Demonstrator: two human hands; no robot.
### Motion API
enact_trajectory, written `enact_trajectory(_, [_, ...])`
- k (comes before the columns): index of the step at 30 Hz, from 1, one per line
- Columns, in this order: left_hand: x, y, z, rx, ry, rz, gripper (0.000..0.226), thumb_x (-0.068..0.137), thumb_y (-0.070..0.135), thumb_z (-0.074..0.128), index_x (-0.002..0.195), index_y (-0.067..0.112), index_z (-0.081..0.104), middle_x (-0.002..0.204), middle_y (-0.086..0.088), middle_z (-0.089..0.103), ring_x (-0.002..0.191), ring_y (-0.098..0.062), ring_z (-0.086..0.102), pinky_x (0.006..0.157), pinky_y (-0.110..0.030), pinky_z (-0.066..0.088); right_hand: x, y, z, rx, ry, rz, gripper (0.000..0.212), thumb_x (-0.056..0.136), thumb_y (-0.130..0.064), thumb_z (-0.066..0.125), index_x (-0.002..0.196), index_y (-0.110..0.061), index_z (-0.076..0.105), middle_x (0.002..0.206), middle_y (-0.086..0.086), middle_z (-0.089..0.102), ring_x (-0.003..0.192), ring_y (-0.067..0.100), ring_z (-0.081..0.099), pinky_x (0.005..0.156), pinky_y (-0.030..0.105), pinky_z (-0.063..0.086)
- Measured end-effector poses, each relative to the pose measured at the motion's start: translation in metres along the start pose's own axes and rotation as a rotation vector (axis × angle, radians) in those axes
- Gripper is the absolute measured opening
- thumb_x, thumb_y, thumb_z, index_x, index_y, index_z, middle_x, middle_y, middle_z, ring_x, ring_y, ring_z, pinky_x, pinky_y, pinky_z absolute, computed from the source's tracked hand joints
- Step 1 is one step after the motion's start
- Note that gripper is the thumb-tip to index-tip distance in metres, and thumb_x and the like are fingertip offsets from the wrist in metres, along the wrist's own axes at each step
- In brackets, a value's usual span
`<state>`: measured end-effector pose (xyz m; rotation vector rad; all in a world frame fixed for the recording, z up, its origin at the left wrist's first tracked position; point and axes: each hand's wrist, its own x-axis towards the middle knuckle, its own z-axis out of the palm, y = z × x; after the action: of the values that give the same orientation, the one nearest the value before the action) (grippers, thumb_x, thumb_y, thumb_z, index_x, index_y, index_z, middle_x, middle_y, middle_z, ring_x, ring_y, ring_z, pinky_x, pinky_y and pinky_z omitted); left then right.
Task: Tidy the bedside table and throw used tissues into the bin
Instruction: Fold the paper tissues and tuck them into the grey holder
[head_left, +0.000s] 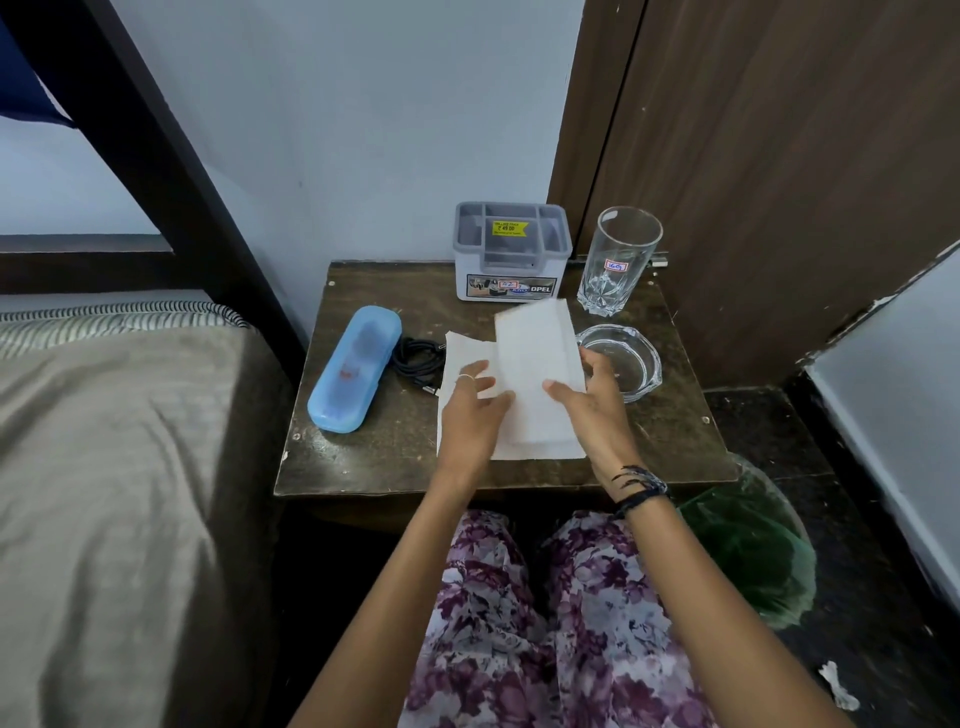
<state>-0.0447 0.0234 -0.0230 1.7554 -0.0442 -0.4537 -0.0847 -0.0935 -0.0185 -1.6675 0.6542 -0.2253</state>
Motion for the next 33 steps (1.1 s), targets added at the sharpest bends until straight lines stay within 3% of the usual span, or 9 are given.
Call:
enact_trajectory(2, [0.005,0.008,-0.006,-0.1,-0.014,-0.036,0.043,0.092,0.012,0.055,0.133,0.012,0.043,0.114,-0.004,0.058,0.1,-0.017,0.056,0.081,-0.029,0.049,0.002,-0.006,-0.003,0.032,-0.041,-0.062,0.043,0.088,-0.012,0.058,0.129,-0.015,0.044,0.124,0.003,0.06,0.112,0.02,0.059,0.1,0.045,0.045])
enact_trajectory(5, [0.009,0.016,-0.013,-0.005,-0.029,0.142,0.018,0.089,0.009,0.057,0.106,0.015,0.063,0.09,0.006,0.067,0.083,-0.009,0.062,0.067,-0.013,0.048,0.005,-0.013,-0.005,0.002,-0.114,-0.143,0.033,0.091,-0.014,0.054,0.121,-0.027,0.047,0.122,0.0,0.062,0.11,0.02,0.06,0.097,0.051,0.046])
enact_trajectory(9, [0.011,0.012,-0.014,0.168,0.025,0.249,0.012,0.087,0.008,0.06,0.098,0.008,0.066,0.087,0.002,0.068,0.079,-0.007,0.061,0.066,-0.004,0.043,0.007,-0.01,-0.002,-0.1,-0.162,-0.176,0.036,0.094,-0.013,0.049,0.128,-0.023,0.042,0.126,-0.001,0.058,0.113,0.015,0.055,0.1,0.042,0.044])
enact_trajectory(12, [0.013,-0.002,-0.011,0.285,-0.015,0.203,0.01,0.088,0.009,0.06,0.095,0.002,0.064,0.094,-0.011,0.07,0.087,-0.023,0.063,0.072,-0.019,0.045,0.008,0.0,-0.001,-0.312,-0.22,-0.173,0.038,0.095,-0.01,0.047,0.132,-0.009,0.04,0.131,0.008,0.055,0.115,0.019,0.054,0.092,0.025,0.038])
enact_trajectory(17, [0.009,-0.004,-0.01,0.279,0.035,0.265,0.016,0.09,0.008,0.056,0.105,0.007,0.063,0.096,-0.001,0.068,0.085,-0.009,0.059,0.069,-0.006,0.046,0.005,-0.003,-0.003,-0.294,-0.166,-0.214,0.035,0.095,-0.012,0.046,0.13,-0.011,0.042,0.118,-0.002,0.056,0.106,0.013,0.052,0.085,0.025,0.037])
enact_trajectory(21, [0.006,0.002,-0.008,0.025,-0.027,0.117,0.044,0.093,0.011,0.052,0.136,0.018,0.042,0.109,0.003,0.059,0.096,-0.01,0.055,0.073,-0.003,0.044,0.002,-0.002,-0.002,-0.241,-0.121,-0.222,0.03,0.093,-0.013,0.048,0.123,-0.011,0.049,0.113,0.001,0.061,0.1,0.017,0.058,0.082,0.029,0.043])
enact_trajectory(23, [0.008,0.003,-0.005,-0.116,-0.064,0.014,0.049,0.094,0.013,0.052,0.14,0.015,0.035,0.116,-0.003,0.058,0.102,-0.014,0.055,0.09,-0.021,0.045,0.001,-0.001,-0.002,-0.213,-0.1,-0.214,0.028,0.092,-0.013,0.05,0.12,-0.011,0.052,0.11,0.002,0.062,0.097,0.018,0.059,0.08,0.029,0.045])
enact_trajectory(28, [0.009,0.0,-0.004,-0.353,-0.109,-0.201,0.044,0.095,0.014,0.05,0.137,0.01,0.039,0.124,-0.012,0.058,0.107,-0.022,0.057,0.083,-0.025,0.049,-0.004,-0.002,0.0,-0.029,-0.115,-0.107,0.019,0.093,-0.026,0.053,0.105,-0.013,0.058,0.097,0.0,0.064,0.082,0.009,0.061,0.061,0.015,0.048])
enact_trajectory(33, [0.014,-0.004,-0.007,-0.295,-0.134,-0.239,0.024,0.094,0.006,0.048,0.117,0.011,0.055,0.119,-0.011,0.059,0.106,-0.021,0.056,0.085,-0.026,0.048,-0.001,-0.008,-0.001,0.185,-0.132,0.103,0.027,0.094,-0.037,0.048,0.1,-0.014,0.061,0.089,-0.001,0.066,0.075,0.013,0.064,0.061,0.024,0.054])
